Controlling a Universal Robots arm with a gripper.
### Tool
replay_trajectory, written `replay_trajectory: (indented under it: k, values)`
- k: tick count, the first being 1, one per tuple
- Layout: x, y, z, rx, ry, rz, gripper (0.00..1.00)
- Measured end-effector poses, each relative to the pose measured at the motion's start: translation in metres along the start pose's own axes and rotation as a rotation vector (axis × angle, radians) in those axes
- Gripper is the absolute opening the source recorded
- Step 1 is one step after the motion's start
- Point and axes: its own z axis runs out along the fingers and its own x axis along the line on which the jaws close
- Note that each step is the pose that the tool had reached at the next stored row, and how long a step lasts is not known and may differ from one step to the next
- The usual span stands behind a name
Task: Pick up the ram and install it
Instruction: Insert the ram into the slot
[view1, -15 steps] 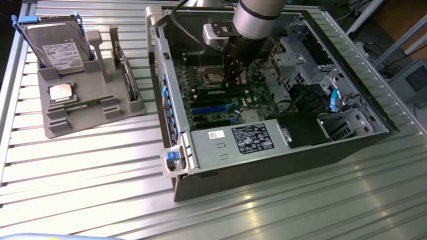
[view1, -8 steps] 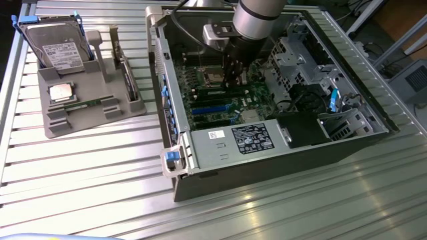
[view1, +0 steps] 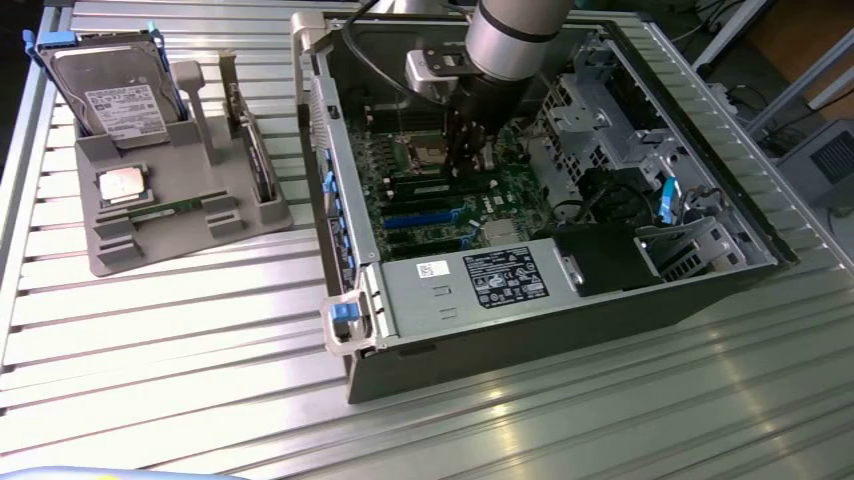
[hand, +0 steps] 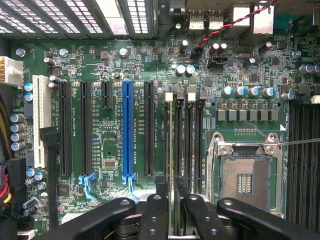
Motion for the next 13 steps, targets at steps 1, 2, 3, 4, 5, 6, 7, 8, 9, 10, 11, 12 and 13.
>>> replay_trajectory:
  k: [1, 2, 3, 4, 5, 6, 7, 8, 9, 10, 11, 12, 13]
  values:
    - [0.000, 0.0000, -0.0018, 0.0002, 0.0001, 0.000, 0.21]
    - [0.000, 0.0002, -0.0081, 0.0001, 0.0006, 0.000, 0.21]
    - [0.000, 0.0004, -0.0131, 0.0001, 0.0006, 0.000, 0.21]
    - [0.000, 0.0004, -0.0137, 0.0002, 0.0005, 0.000, 0.21]
    - [-0.001, 0.0004, -0.0137, 0.0002, 0.0004, 0.000, 0.21]
    - [-0.001, 0.0001, -0.0138, 0.0001, 0.0006, 0.000, 0.19]
    - [-0.002, -0.0004, -0.0138, 0.0001, 0.0006, 0.000, 0.11]
    - [-0.002, -0.0058, -0.0139, -0.0011, 0.0005, 0.000, 0.11]
    - [-0.002, -0.0115, -0.0140, -0.0049, 0.0005, 0.000, 0.11]
    - [-0.002, -0.0267, -0.0144, -0.0138, 0.0004, 0.000, 0.11]
    - [-0.001, -0.0339, -0.0147, -0.0164, 0.0006, 0.000, 0.11]
    - [-0.001, -0.0425, -0.0150, -0.0183, 0.0006, 0.000, 0.11]
    - [-0.001, -0.0530, -0.0153, -0.0208, 0.0005, 0.000, 0.11]
